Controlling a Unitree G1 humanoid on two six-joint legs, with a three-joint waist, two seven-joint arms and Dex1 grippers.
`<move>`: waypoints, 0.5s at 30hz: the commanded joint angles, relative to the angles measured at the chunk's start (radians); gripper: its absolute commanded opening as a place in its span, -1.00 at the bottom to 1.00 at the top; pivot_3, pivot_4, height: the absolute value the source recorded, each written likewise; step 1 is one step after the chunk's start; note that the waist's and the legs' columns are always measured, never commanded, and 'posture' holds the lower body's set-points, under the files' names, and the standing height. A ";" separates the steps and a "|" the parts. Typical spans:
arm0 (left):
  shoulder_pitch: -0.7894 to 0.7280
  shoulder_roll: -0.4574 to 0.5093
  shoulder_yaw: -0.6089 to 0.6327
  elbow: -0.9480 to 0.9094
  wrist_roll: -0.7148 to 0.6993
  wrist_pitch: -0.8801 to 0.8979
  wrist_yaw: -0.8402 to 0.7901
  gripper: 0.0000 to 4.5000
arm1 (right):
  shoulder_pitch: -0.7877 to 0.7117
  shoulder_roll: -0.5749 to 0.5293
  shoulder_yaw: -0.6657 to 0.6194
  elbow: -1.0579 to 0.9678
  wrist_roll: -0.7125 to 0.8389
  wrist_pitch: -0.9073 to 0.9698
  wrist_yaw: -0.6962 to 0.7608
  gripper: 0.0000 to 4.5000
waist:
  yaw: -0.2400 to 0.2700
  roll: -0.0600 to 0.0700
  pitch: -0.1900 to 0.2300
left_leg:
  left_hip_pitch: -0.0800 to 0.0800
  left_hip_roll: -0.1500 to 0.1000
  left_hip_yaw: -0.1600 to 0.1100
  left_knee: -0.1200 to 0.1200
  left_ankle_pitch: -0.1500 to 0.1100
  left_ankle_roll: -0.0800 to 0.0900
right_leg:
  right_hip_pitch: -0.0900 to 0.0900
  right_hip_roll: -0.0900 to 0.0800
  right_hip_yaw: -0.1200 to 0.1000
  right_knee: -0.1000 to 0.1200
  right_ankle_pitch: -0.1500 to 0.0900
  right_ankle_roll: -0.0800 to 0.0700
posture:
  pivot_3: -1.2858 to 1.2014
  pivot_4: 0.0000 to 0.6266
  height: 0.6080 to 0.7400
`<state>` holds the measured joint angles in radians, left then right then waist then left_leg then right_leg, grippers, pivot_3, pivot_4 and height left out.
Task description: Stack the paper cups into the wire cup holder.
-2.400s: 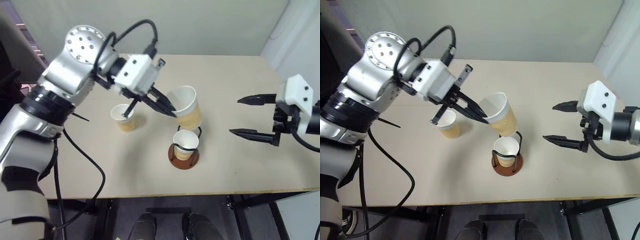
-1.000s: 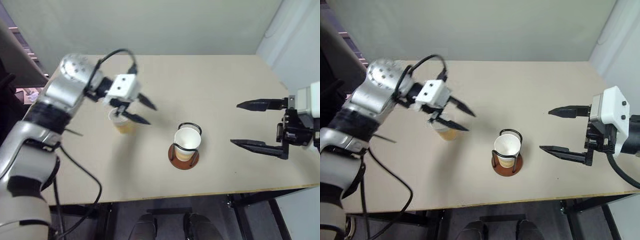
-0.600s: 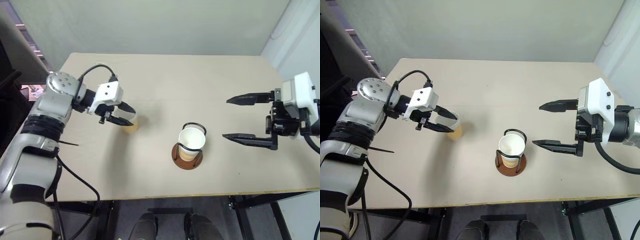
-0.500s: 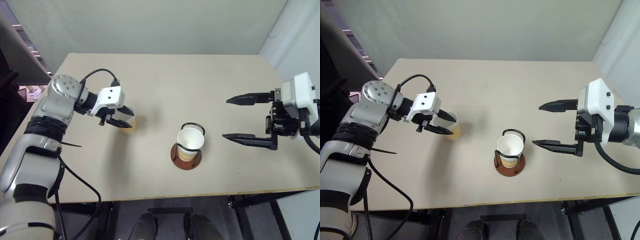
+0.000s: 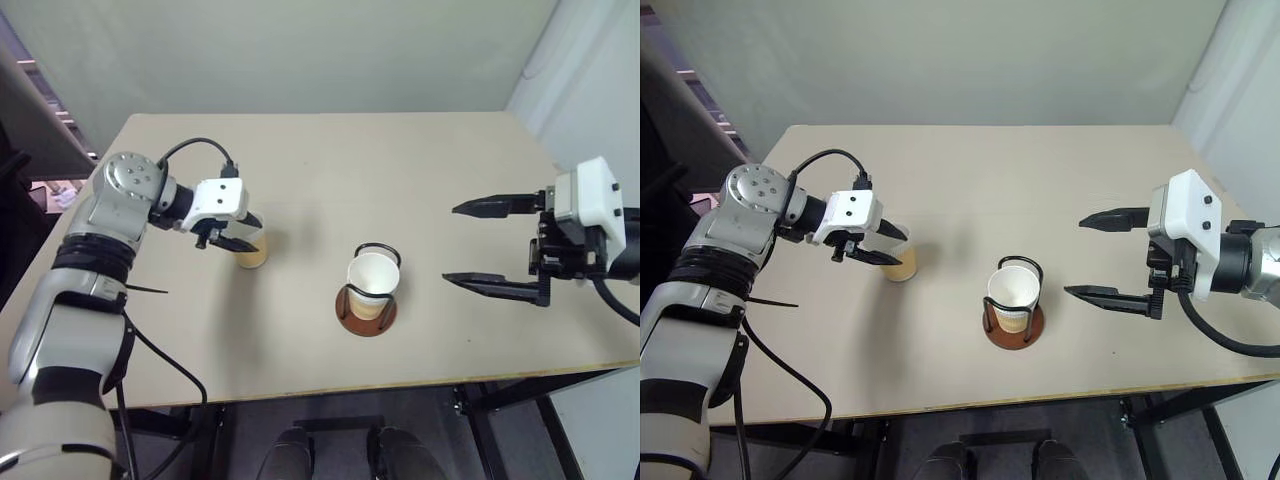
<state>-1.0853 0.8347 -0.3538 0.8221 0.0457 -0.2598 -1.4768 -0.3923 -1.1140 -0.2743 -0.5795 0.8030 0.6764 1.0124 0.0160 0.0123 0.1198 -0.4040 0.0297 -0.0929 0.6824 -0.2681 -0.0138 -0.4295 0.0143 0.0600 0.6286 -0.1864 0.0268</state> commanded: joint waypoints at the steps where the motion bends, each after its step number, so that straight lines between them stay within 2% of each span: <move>1: 0.036 0.040 0.010 -0.003 0.054 0.007 0.006 0.07 | 0.004 -0.013 -0.057 -0.022 0.011 0.003 -0.011 1.00 | -0.002 0.000 0.000 | 0.001 0.000 0.000 0.000 0.000 0.000 | 0.001 0.000 0.000 0.000 0.000 0.000 | 0.03 -0.52 1.00; 10: 0.021 0.088 0.078 -0.045 0.049 0.031 0.009 0.07 | -0.016 -0.025 -0.046 0.011 0.001 -0.002 0.011 1.00 | -0.003 0.001 0.000 | 0.002 0.001 0.000 -0.001 0.000 0.000 | 0.000 0.001 0.001 0.000 -0.001 -0.003 | 0.03 -0.52 1.00; 15: 0.048 0.076 0.130 -0.113 -0.009 0.080 0.002 0.07 | -0.058 -0.036 -0.019 0.047 -0.004 -0.007 0.042 1.00 | -0.003 0.001 0.000 | -0.001 0.001 0.000 -0.001 0.000 0.000 | -0.002 0.001 0.001 0.000 -0.001 -0.002 | 0.03 -0.52 1.00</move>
<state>-1.0402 0.9109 -0.2571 0.7435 0.0614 -0.1987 -1.4774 -0.4263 -1.1342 -0.2863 -0.5338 0.8008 0.6833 1.0429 0.0132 0.0128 0.1196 -0.4058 0.0303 -0.0926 0.6813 -0.2682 -0.0138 -0.4320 0.0150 0.0609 0.6281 -0.1875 0.0245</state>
